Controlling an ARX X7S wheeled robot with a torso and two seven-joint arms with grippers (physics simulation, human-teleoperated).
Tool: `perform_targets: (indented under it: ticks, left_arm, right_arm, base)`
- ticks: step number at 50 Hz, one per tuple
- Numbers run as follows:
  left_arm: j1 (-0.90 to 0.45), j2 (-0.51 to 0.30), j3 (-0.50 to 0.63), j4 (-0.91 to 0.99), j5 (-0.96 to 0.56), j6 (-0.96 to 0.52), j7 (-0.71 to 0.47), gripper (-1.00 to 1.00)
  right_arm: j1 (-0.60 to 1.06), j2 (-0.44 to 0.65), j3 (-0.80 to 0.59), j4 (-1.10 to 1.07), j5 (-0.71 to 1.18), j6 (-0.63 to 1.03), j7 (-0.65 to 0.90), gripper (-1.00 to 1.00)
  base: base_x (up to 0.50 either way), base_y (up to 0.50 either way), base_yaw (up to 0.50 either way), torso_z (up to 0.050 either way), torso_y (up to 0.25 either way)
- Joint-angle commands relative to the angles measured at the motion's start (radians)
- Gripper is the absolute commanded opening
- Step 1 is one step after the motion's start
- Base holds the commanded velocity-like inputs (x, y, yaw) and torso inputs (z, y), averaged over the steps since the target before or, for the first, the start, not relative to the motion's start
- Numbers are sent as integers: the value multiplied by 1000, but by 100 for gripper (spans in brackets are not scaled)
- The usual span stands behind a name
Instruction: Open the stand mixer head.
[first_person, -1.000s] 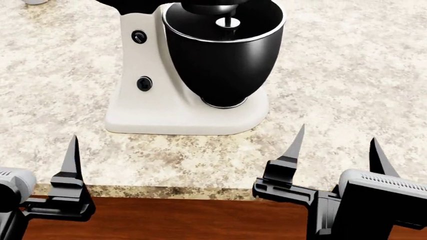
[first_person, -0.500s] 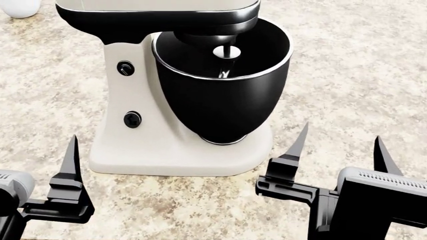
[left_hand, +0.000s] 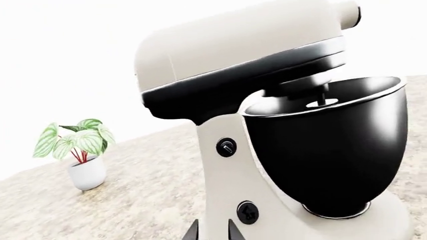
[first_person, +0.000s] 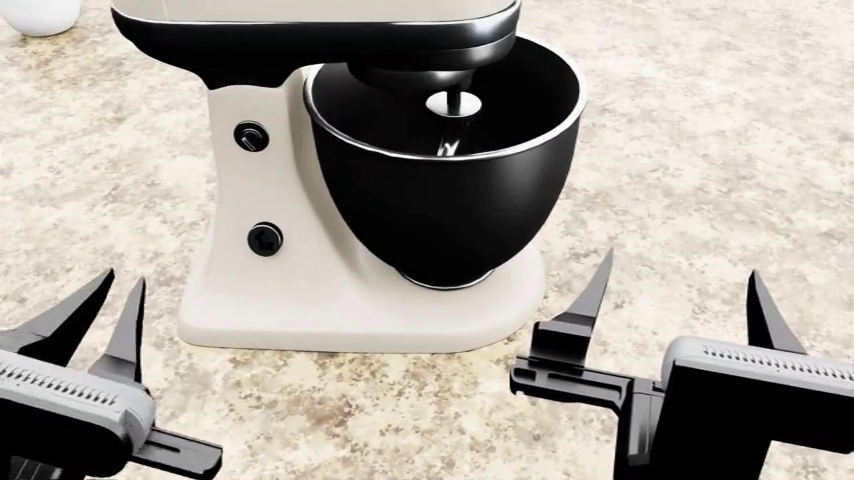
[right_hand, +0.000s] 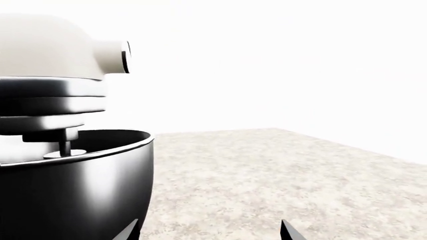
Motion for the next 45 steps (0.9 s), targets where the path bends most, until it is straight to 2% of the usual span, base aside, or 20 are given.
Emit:
perform_targets:
  ticks: [1, 3, 4, 7, 8, 10, 16, 27, 36, 45]
  left_arm:
    - [-74, -79, 155, -85, 96, 24, 90, -100]
    - [-119, -119, 244, -100, 148, 0, 108, -100]
    - [-124, -112, 236, -114, 141, 2, 110, -100]
    - [-158, -133, 294, -128, 164, -17, 134, -100]
    - [-187, -149, 344, -132, 199, -24, 139, -100]
    - [-209, -150, 355, -139, 199, -19, 155, -100]
    - [-216, -113, 301, -161, 153, 16, 164, -100]
    - [-258, -41, 200, -333, 89, 145, 169, -100]
    - [-304, -11, 198, -478, 86, 224, 183, -100]
    - [-329, 0, 255, -580, 118, 274, 198, -100]
  right_arm:
    - [10, -12, 14, -6, -16, 6, -10, 100]
    - [12, -12, 7, 6, -20, 1, -11, 100]
    - [14, -14, 6, 11, -18, -4, -12, 100]
    - [14, -12, 8, 14, -17, -9, -11, 100]
    - [9, -10, 8, 11, -17, -8, -10, 100]
    - [3, -6, 6, 8, -17, -8, -11, 100]
    - [-3, -1, 6, 12, -15, -12, -9, 100]
    - [-5, 4, -3, 27, -15, -19, -7, 100]
    - [-3, 5, -13, 51, -17, -34, -6, 100]
    - [-4, 7, -18, 66, -17, -45, -3, 100]
  base:
    - [0, 0, 0, 0, 0]
    - [0, 0, 0, 0, 0]
    - [0, 0, 0, 0, 0]
    - [0, 0, 0, 0, 0]
    - [0, 0, 0, 0, 0]
    - [0, 0, 0, 0, 0]
    - [0, 0, 0, 0, 0]
    - [0, 0, 0, 0, 0]
    - [0, 0, 0, 0, 0]
    - [0, 0, 0, 0, 0]
